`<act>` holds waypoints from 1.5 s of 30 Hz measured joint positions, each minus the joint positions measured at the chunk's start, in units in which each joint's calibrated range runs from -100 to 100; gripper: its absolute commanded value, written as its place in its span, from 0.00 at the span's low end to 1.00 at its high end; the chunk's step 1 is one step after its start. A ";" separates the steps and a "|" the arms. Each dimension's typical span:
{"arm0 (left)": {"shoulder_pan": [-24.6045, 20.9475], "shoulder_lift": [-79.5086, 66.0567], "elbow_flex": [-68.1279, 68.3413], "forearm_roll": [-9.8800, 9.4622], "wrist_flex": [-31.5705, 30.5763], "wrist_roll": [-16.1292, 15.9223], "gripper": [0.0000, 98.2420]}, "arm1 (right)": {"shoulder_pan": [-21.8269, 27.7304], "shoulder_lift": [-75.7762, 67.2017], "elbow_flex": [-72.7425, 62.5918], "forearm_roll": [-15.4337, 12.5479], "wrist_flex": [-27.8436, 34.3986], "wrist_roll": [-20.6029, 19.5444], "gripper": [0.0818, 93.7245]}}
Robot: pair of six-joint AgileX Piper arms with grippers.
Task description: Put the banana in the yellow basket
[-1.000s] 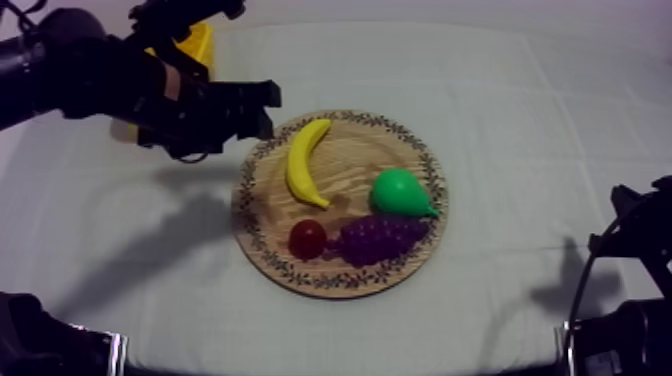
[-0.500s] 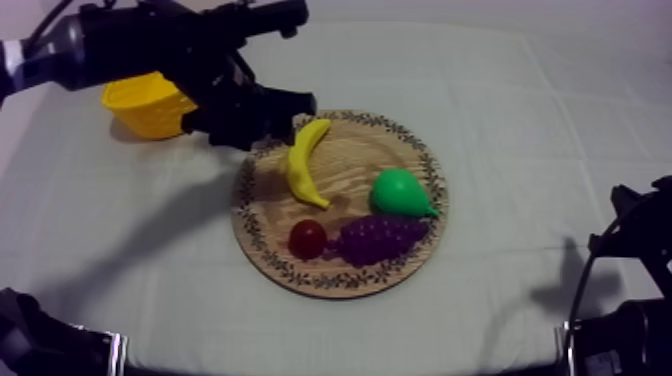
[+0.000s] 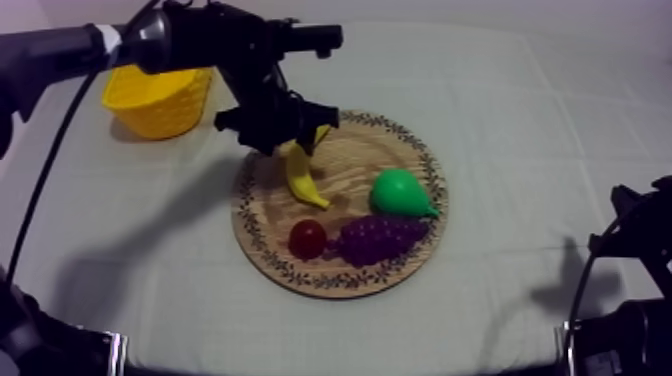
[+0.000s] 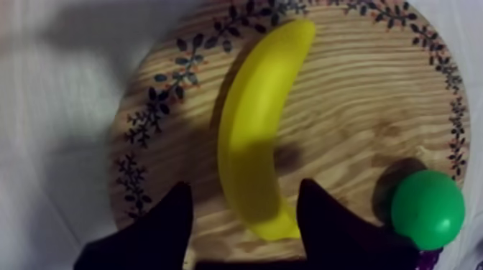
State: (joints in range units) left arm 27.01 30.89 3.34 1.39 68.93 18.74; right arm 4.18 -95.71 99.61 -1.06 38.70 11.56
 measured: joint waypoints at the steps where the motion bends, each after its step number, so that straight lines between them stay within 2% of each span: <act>1: -0.12 0.73 -0.86 0.08 1.36 -0.17 0.55 | 0.00 0.00 0.00 0.00 0.00 0.00 0.00; 8: -0.35 6.35 -6.24 0.85 6.00 -1.61 0.51 | 0.00 0.00 0.00 0.00 0.00 0.00 0.00; 13: -0.35 8.71 -7.87 0.92 7.57 -1.80 0.44 | 0.00 0.00 0.00 0.00 0.00 0.00 0.00; 21: 1.19 10.95 -10.78 0.23 8.97 -2.54 0.29 | 0.00 0.00 0.00 0.00 0.00 0.00 0.00; 26: 1.58 10.86 -12.24 -0.22 8.89 -3.31 0.25 | 0.00 0.00 0.00 0.00 0.00 0.00 0.00; 30: 1.31 8.79 -13.94 -1.40 10.41 -3.61 0.24 | 0.00 0.00 0.00 0.00 0.00 0.00 0.00; 35: -0.36 4.22 -19.16 -4.71 15.11 -3.84 0.24 | 0.00 0.00 0.00 0.00 0.00 0.00 0.00; 38: -2.48 0.98 -23.30 -6.90 18.34 -4.36 0.24 | 0.00 0.00 0.00 0.00 0.00 0.00 0.00; 45: -9.21 -2.96 -30.22 -9.81 23.61 -6.65 0.25 | 0.00 0.00 0.00 0.00 0.00 0.00 0.00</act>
State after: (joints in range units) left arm 17.80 27.93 -26.88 -8.42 92.54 12.09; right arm 4.18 -95.71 99.61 -1.06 38.70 11.56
